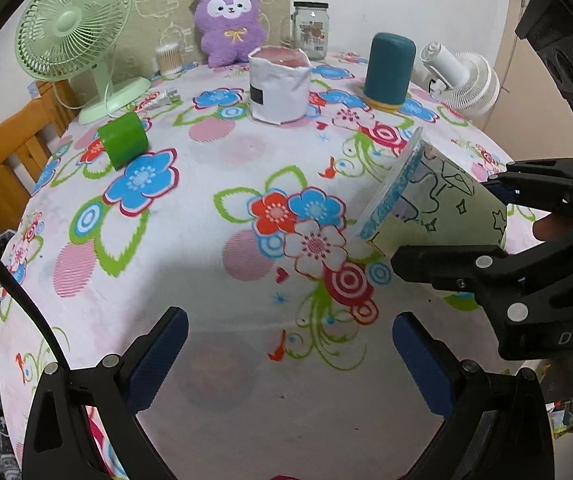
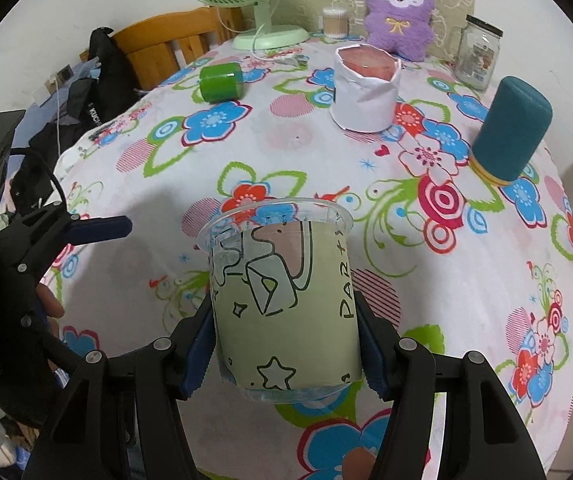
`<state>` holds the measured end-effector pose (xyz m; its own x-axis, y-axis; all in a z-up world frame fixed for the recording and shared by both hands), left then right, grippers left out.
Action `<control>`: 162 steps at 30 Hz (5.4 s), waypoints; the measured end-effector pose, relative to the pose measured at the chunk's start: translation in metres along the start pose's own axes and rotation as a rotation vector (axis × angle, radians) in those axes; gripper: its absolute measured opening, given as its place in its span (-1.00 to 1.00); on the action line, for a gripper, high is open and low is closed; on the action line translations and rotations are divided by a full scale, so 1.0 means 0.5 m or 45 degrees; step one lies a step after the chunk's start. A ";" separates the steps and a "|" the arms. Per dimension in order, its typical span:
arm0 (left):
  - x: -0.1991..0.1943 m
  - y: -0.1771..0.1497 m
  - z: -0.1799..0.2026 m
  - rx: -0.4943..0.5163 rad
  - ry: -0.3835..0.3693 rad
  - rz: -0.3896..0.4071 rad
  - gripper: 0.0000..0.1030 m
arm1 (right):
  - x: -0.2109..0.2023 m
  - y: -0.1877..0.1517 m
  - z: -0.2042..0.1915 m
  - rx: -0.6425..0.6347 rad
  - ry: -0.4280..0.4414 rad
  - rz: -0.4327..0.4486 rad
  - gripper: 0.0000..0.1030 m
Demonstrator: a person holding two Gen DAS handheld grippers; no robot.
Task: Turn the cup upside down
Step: 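Lift the cup with the right gripper and raise it off the table, then grasp the cup with the left gripper while the right gripper releases it, then rotate the left gripper to turn the cup rim-down over the table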
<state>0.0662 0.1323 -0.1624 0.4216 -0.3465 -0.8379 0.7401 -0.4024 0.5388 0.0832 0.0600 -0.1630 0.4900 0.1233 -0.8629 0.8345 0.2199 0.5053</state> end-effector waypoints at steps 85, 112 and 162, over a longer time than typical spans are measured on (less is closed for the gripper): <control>0.076 0.074 0.110 -0.843 -0.032 -0.075 0.42 | -0.086 -0.145 0.320 0.341 0.047 0.203 0.71; -0.007 0.060 0.022 -0.290 -0.009 -0.912 0.30 | -0.099 -0.139 0.212 0.194 0.211 0.272 0.71; 0.028 0.042 0.028 -0.223 -0.098 -1.343 0.82 | -0.124 -0.091 0.115 0.033 0.246 0.340 0.71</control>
<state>0.0805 0.1073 -0.1616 -0.5047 0.0502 -0.8618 0.7787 -0.4044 -0.4796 0.0292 -0.0131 -0.1324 0.6376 0.3549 -0.6838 0.6902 0.1311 0.7116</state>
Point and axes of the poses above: each gripper's, at about its wrist camera, not at the fingertips, and x roughly the way its jaws point, z to its right, y to its top, the point moved 7 cm from there along x, roughly the way its jaws point, and after that the axes turned 6 degrees about -y, right-handed, at the moved point
